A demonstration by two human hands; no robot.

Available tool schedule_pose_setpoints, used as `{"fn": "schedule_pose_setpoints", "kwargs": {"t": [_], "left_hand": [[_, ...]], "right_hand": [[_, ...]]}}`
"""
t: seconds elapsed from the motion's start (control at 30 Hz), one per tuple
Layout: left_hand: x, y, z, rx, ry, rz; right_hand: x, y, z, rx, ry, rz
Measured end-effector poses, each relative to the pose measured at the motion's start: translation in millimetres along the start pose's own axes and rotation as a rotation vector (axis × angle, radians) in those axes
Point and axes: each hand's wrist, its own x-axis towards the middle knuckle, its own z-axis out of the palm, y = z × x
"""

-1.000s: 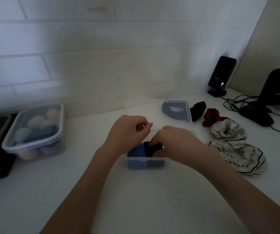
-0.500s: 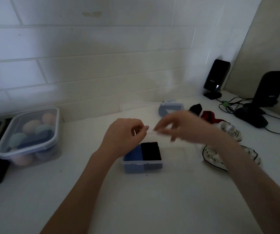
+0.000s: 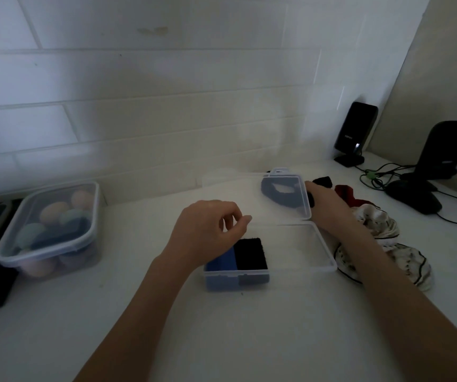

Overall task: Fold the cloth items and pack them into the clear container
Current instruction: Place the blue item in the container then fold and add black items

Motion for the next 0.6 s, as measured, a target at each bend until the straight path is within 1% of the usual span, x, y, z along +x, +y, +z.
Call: {"fn": "schedule_pose_setpoints", "kwargs": {"t": [0.03,0.1,0.17,0.2,0.23,0.3,0.4,0.5,0.57,0.6], "left_hand": [[0,0,0,-0.003,-0.004,-0.001],[0,0,0,-0.004,-0.009,-0.002],[0,-1,-1,-0.004,0.000,-0.003],[0,-1,-1,-0.006,0.014,-0.001],[0,-2,-1,-0.013,0.035,0.006],[1,-3,-2,-0.091,0.095,0.014],[2,1,-5,-0.340,0.172,-0.018],[3,8,-11,-0.611,0.149,-0.113],[3,10,-15,-0.773,0.114,-0.128],[4,11,-17,-0.814,0.087,-0.123]], "right_hand": [[-2,-1,1,0.020,0.070,-0.008],[-5,-2,-3,0.128,0.266,-0.017],[-6,-6,-14,0.337,0.478,-0.014],[-7,-10,-21,0.446,0.550,-0.014],[-8,-16,-30,0.543,0.589,-0.024],[-13,-33,-46,0.661,0.612,-0.077],[-28,-69,-63,0.752,0.609,-0.177],[-42,-103,-72,0.816,0.546,-0.240],[-51,-121,-73,0.897,0.447,-0.246],[-55,-128,-71,0.928,0.400,-0.249]]}}
